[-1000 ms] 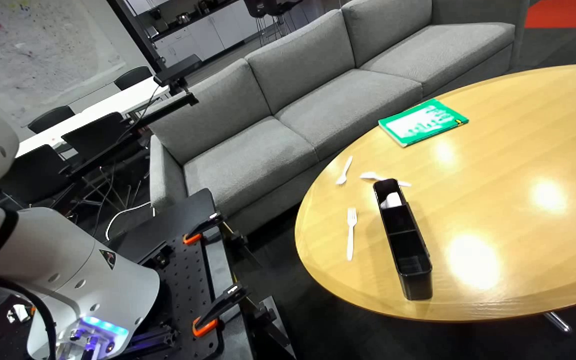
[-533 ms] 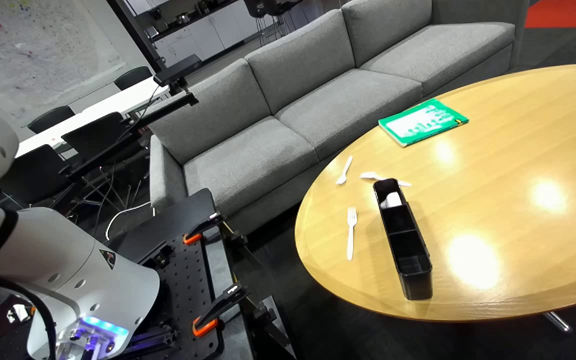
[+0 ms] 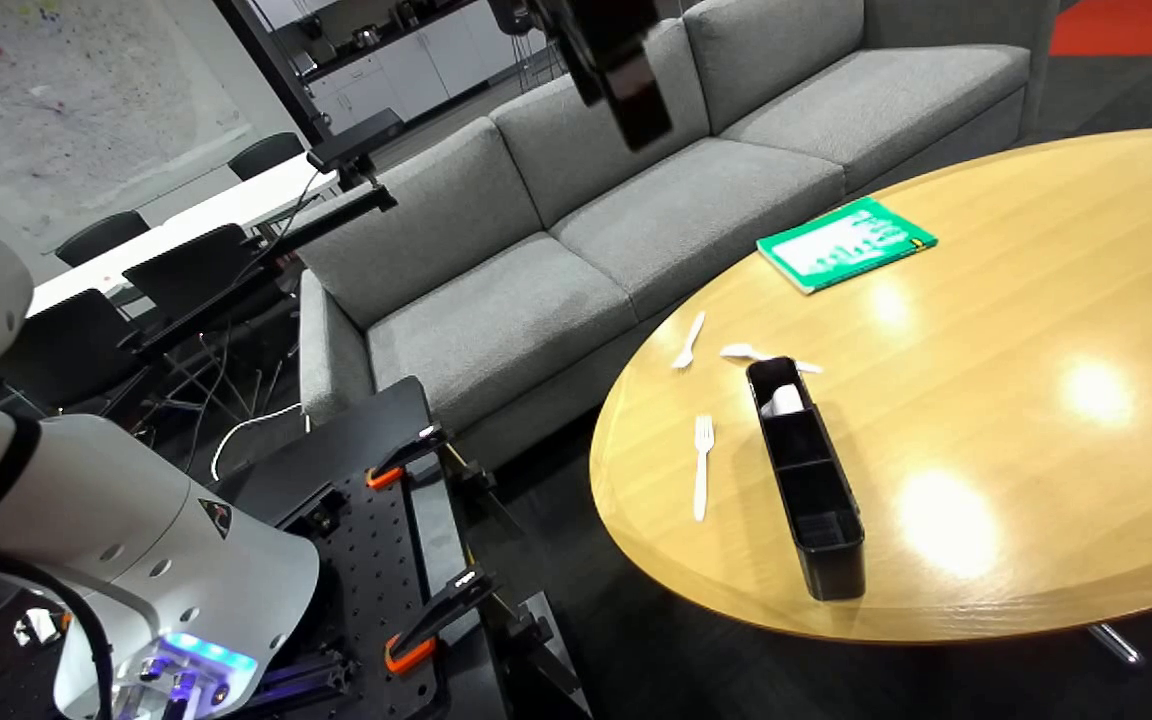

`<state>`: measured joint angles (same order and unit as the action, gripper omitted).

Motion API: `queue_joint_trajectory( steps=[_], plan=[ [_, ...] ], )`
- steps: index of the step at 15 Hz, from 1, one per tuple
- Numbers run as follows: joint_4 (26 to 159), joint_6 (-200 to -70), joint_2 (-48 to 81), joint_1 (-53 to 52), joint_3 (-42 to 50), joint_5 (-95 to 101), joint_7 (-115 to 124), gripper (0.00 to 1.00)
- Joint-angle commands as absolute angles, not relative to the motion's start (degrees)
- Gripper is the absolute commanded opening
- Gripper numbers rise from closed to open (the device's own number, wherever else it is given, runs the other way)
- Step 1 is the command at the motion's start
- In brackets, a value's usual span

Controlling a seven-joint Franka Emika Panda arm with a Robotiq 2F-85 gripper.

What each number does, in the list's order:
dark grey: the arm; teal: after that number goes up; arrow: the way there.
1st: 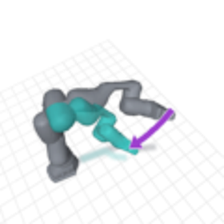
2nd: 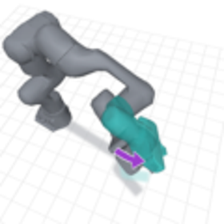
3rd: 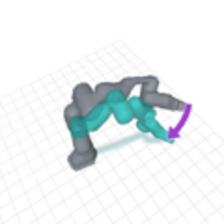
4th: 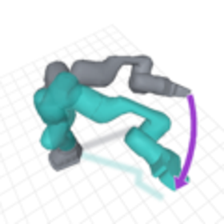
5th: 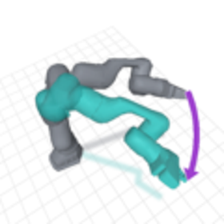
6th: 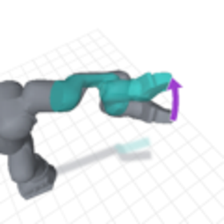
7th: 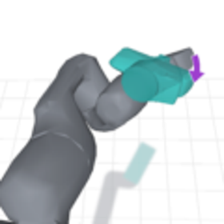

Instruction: Move the black cutlery stand

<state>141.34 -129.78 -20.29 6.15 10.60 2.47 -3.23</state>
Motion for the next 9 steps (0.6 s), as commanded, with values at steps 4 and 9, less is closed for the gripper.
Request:
queue_joint_trajectory(
  steps=[4, 9],
  plan=[
    [141.65, -145.05, -2.33, 6.56, 7.58, 3.29, 2.41, 1.00],
    [141.72, -144.26, 0.61, 6.35, 7.06, 2.81, 3.90, 1.00]
  ],
)
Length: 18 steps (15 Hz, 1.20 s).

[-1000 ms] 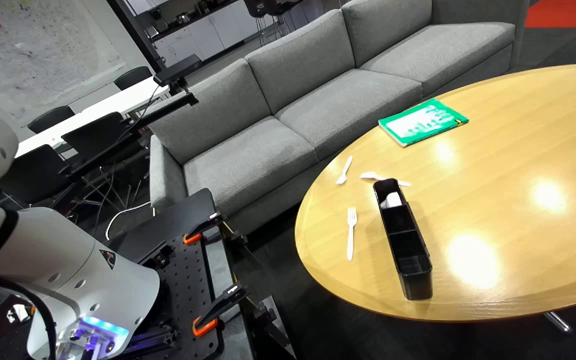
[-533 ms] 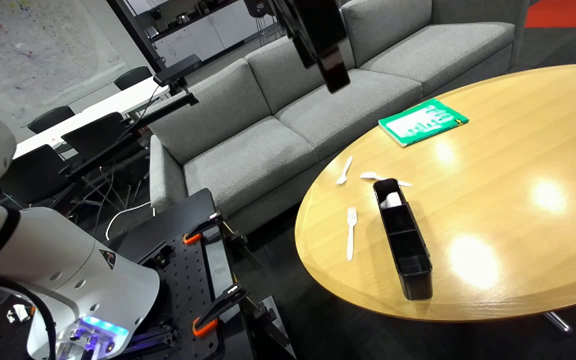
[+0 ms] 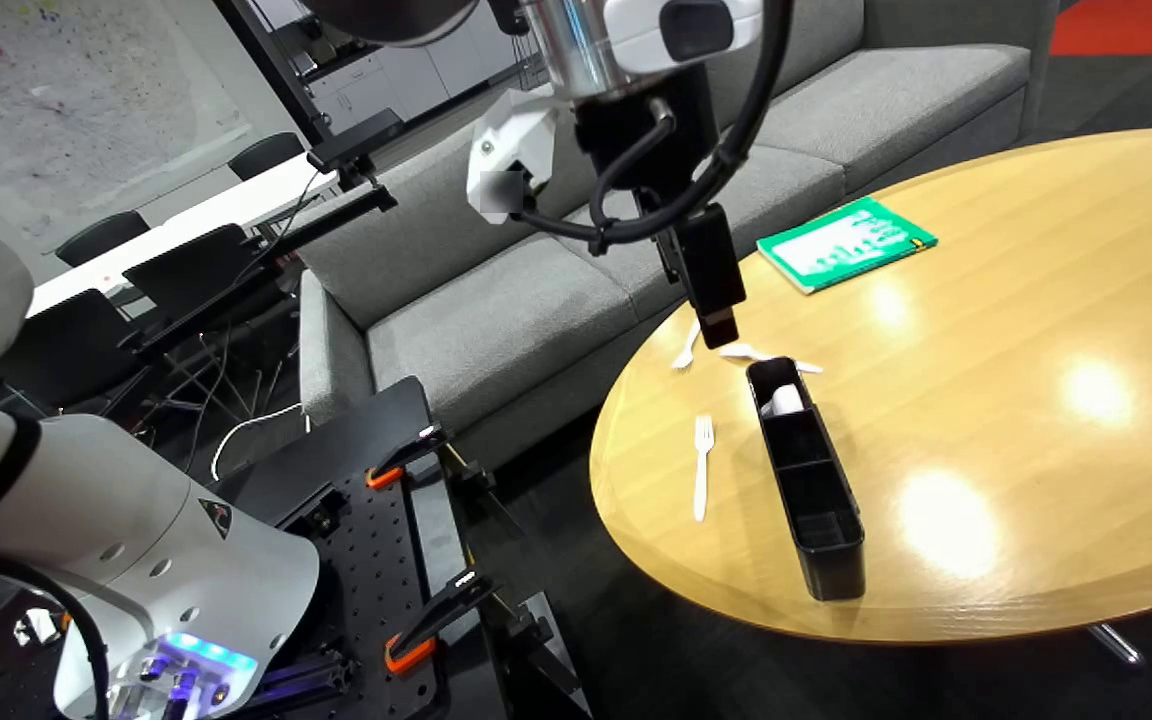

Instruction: Move the black cutlery stand

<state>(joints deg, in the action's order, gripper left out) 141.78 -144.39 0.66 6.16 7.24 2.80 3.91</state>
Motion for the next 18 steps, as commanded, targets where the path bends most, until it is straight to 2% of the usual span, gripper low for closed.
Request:
queue_joint_trajectory(
  steps=[1, 6, 12, 18],
  plan=[
    [141.57, -144.26, 0.77, 6.35, 7.05, 2.81, 3.95, 1.00],
    [140.88, -146.46, 3.25, 6.34, 7.11, 4.01, 6.25, 1.00],
    [139.83, -157.93, 14.71, 5.09, 8.63, 6.79, 13.96, 1.00],
    [136.51, -163.44, 26.33, 1.33, 11.30, 3.91, 18.90, 1.00]
  ],
)
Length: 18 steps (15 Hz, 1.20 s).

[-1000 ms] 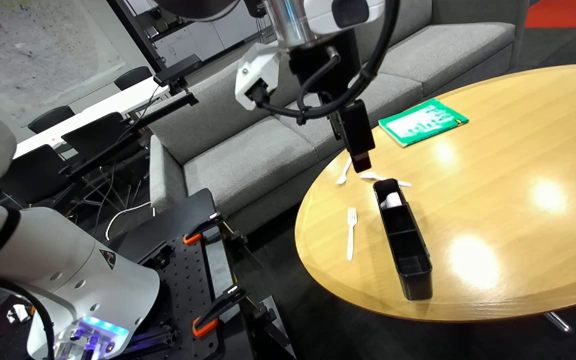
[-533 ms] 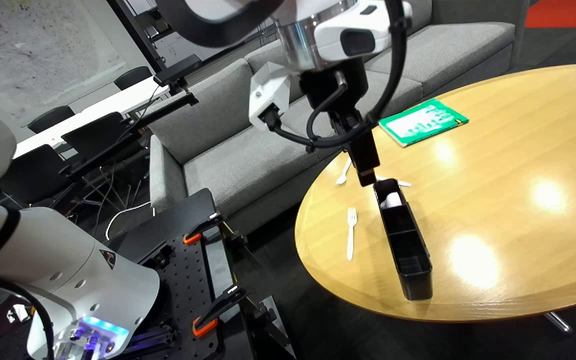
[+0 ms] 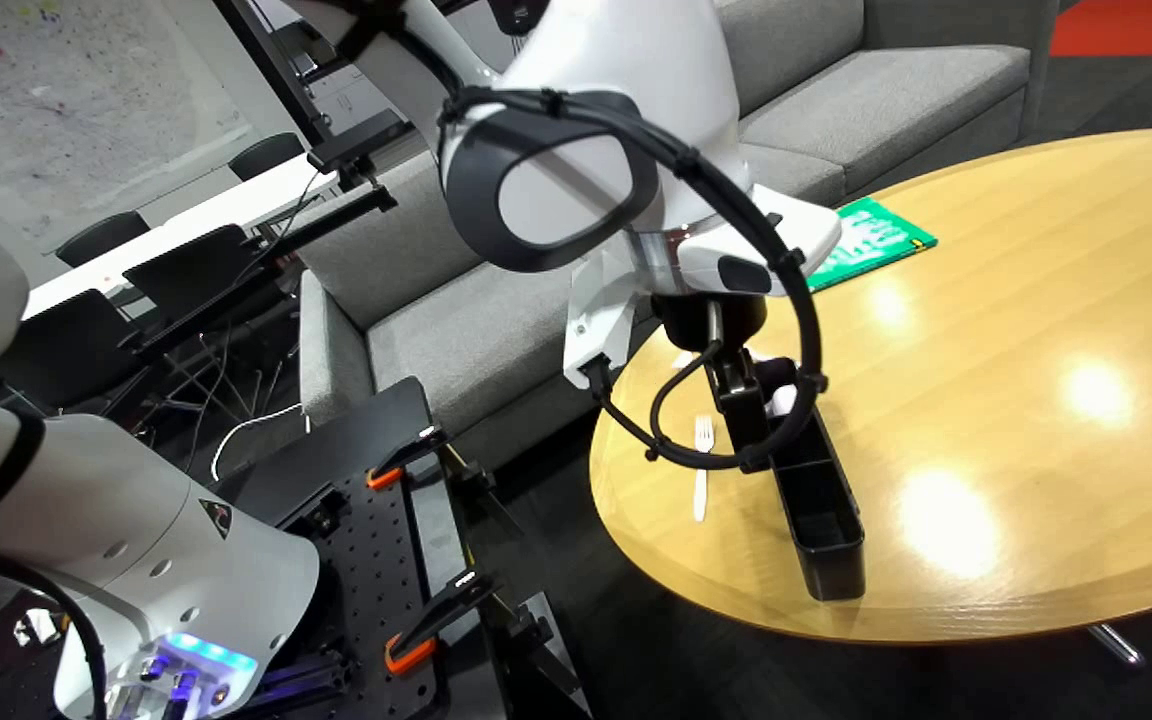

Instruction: Move the black cutlery stand

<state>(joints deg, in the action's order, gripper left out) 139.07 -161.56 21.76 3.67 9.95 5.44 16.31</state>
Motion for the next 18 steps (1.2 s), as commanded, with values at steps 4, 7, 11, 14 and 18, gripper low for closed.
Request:
queue_joint_trajectory(
  steps=[4, 7, 11, 14, 18],
  plan=[
    [134.61, -165.74, 30.74, 1.01, 9.70, -0.39, 17.86, 1.00],
    [133.67, -169.10, 33.36, 2.21, 7.68, -3.70, 16.18, 1.00],
    [132.66, -176.47, 36.72, 7.19, 2.16, -7.75, 12.26, 1.00],
    [131.82, -180.36, 39.22, 9.95, 0.06, -7.90, 10.05, 1.00],
    [130.16, -183.65, 41.83, 12.61, -1.09, -7.08, 8.27, 1.00]
  ],
)
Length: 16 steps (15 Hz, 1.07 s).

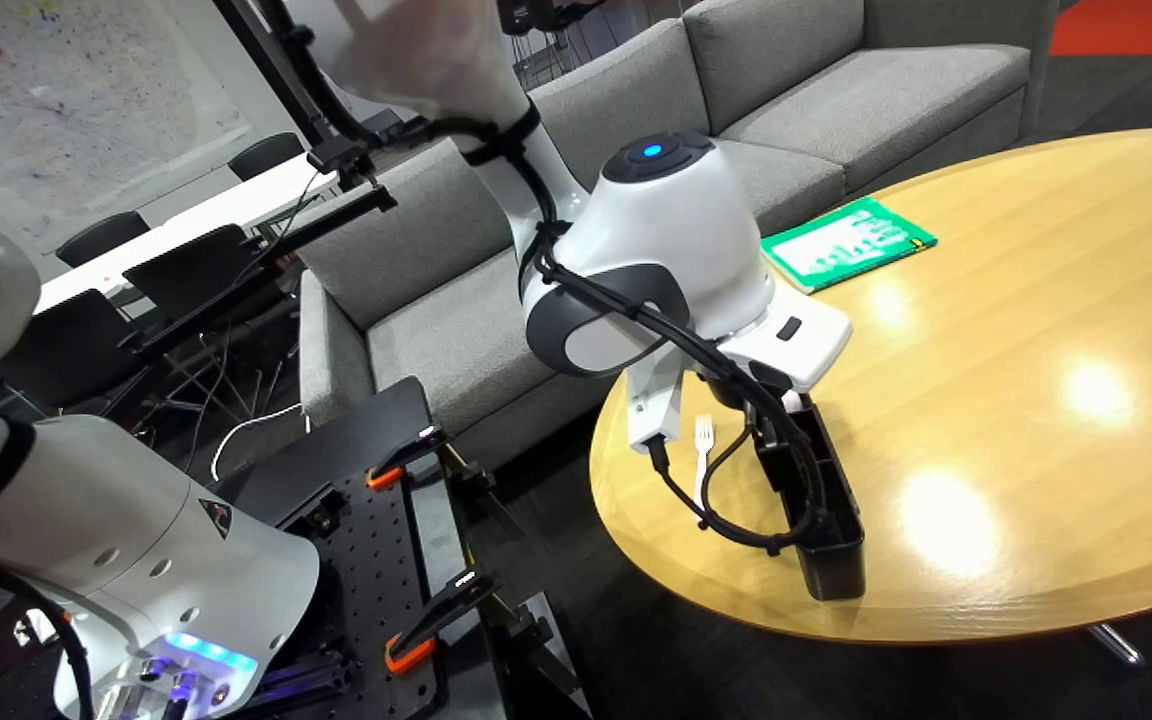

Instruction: Move the black cutlery stand

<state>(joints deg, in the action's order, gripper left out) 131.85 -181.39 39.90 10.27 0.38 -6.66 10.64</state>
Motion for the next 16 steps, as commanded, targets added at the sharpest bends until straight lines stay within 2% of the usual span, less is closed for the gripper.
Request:
queue_joint_trajectory(
  steps=[1, 11, 12, 13, 16],
  plan=[
    [129.66, -183.89, 42.44, 12.65, -0.93, -7.08, 8.19, 1.00],
    [124.49, -182.99, 48.01, 9.76, 2.22, -7.38, 8.76, 1.00],
    [124.08, -182.81, 48.48, 9.51, 2.51, -7.43, 8.86, 0.75],
    [123.80, -183.00, 48.95, 9.06, 2.94, -7.59, 9.10, 0.74],
    [123.17, -182.32, 49.87, 7.45, 4.45, -7.74, 9.48, 0.49]
  ],
)
